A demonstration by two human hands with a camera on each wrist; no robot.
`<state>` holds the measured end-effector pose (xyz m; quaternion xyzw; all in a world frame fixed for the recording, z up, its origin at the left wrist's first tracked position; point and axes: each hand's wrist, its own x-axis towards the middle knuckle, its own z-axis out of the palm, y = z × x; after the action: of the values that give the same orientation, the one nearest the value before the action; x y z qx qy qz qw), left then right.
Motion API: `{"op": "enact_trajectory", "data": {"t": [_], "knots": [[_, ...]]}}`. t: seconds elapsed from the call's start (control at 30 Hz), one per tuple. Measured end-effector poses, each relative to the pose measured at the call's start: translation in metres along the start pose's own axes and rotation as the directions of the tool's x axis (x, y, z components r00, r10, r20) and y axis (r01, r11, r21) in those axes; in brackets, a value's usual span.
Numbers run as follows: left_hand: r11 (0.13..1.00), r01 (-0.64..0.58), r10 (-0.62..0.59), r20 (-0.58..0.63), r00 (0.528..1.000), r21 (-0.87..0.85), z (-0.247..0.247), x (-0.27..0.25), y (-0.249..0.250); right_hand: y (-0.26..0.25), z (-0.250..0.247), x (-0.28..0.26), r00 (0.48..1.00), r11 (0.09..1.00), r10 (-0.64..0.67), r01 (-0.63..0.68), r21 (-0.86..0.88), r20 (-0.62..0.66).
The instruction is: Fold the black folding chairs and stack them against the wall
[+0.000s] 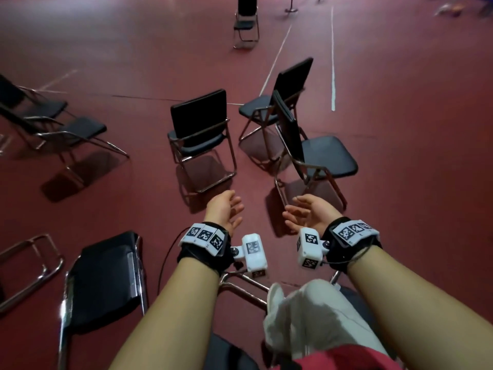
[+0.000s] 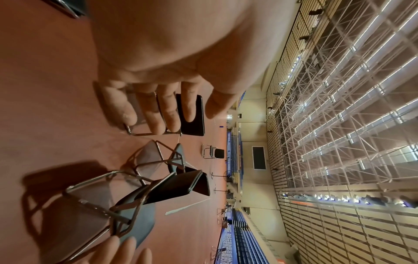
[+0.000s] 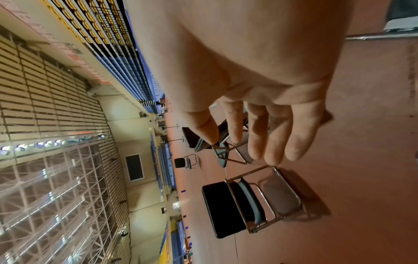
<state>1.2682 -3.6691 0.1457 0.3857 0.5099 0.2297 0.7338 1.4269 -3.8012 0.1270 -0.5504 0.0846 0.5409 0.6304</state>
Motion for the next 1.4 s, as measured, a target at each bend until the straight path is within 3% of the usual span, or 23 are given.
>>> {"op": "enact_trajectory", "data": {"t": [0.23,0.4,0.5,0.73,1.07,1.27,1.33,1.4], "knots": [[0.997,-0.070,0.071,-0.075,0.995,0.014,0.044,0.063,0.047,-0.090,0.023,0.075,0.997,0.998,-0.007,0.012,-0.064,0.072],[0.995,-0.086,0.089,-0.080,0.993,0.043,0.128,0.163,0.087,-0.186,0.026,0.170,0.996,0.990,-0.050,0.059,-0.128,0.074],[0.995,-0.069,0.076,-0.104,0.992,0.069,0.193,0.230,0.105,-0.249,0.014,0.231,1.000,0.984,-0.018,0.021,-0.178,0.019],[0.987,-0.098,0.111,-0.091,0.990,0.131,0.291,0.325,0.136,-0.368,-0.010,0.311,0.996,0.972,-0.065,0.049,-0.228,-0.061],[0.980,-0.068,0.081,-0.066,0.995,0.186,0.344,0.416,0.192,-0.422,0.014,0.391,0.995,0.930,-0.088,0.064,-0.361,-0.050],[0.954,-0.065,0.049,0.061,0.997,0.291,0.371,0.497,0.229,-0.447,0.037,0.451,0.978,0.860,-0.193,0.128,-0.495,-0.081],[0.945,-0.076,0.035,0.132,0.991,0.317,0.377,0.530,0.245,-0.458,0.048,0.472,0.958,0.815,-0.251,0.134,-0.564,-0.136],[0.934,-0.088,0.025,0.183,0.983,0.347,0.378,0.559,0.259,-0.464,0.059,0.490,0.931,0.713,-0.315,0.102,-0.694,-0.186]]}}
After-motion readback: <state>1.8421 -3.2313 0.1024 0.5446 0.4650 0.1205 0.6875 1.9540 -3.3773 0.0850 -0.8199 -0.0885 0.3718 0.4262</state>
